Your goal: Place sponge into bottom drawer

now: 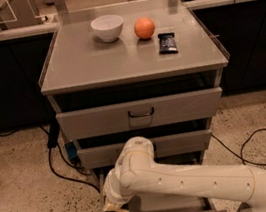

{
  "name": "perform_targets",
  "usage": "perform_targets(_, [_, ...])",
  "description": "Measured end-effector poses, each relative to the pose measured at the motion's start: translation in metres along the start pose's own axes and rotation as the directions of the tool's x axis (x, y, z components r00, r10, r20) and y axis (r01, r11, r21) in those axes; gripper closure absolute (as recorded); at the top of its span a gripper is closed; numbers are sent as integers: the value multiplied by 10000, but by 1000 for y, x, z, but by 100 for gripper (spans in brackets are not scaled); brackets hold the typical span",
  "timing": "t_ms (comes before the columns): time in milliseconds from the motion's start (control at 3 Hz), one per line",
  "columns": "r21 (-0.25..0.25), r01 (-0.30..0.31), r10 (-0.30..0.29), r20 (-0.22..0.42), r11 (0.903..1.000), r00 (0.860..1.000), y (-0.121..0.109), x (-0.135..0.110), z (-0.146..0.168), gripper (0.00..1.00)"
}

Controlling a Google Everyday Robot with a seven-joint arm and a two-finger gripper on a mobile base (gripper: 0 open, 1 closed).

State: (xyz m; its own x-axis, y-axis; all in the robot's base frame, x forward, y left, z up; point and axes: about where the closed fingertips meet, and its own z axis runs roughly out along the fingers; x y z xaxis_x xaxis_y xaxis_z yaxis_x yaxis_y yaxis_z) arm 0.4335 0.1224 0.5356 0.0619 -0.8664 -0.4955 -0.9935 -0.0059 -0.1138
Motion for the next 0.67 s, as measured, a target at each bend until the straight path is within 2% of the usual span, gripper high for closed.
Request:
perform_targets(333, [716, -543, 694, -2290, 9960, 9710, 0, 67, 69, 100])
perform_targets(667, [992, -1008, 1258, -2911, 9899, 9484, -7, 106, 108, 100])
